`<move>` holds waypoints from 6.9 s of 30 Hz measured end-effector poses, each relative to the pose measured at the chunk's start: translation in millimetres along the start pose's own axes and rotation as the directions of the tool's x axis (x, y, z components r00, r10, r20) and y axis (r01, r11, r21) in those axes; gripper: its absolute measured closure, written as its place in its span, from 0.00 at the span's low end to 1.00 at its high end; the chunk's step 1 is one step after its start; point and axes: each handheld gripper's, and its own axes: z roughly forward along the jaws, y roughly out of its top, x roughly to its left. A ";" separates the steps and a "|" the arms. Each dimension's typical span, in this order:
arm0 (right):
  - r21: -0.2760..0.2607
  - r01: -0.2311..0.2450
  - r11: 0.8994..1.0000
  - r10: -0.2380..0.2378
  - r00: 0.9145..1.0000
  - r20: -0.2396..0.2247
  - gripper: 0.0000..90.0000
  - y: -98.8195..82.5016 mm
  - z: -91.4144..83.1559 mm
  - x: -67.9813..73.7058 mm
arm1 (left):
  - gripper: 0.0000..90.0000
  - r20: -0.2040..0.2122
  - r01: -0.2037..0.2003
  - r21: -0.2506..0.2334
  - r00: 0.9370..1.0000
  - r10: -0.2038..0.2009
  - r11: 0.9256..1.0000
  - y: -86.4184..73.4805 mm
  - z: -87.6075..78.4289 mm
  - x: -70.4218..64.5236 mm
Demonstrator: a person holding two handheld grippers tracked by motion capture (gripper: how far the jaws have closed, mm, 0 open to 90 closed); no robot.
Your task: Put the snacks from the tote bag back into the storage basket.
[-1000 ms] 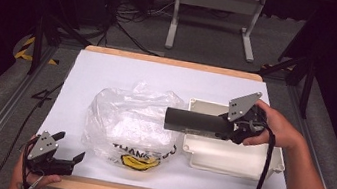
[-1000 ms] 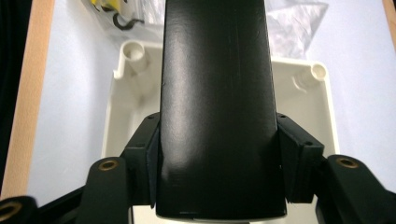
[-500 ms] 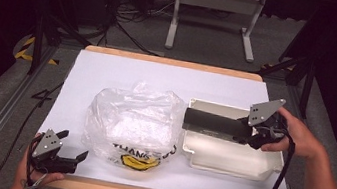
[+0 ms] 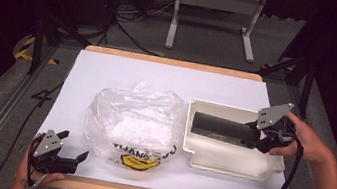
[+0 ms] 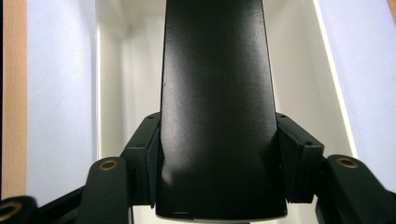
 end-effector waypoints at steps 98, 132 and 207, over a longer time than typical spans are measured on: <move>-0.001 -0.107 0.994 0.107 0.991 0.086 0.38 -14.1 33.9 -4.3 | 0.06 0.010 -0.011 -0.036 1.000 0.012 0.999 8.7 -0.9 2.0; -0.174 -0.292 0.940 0.335 0.884 0.326 0.22 -25.3 8.8 34.9 | 0.06 0.024 -0.021 -0.041 0.999 0.022 0.999 15.2 7.6 6.1; -0.470 -0.466 0.750 0.655 0.627 0.422 0.06 -118.3 16.5 111.4 | 0.06 0.040 -0.028 -0.025 0.999 0.029 0.999 13.6 9.1 3.0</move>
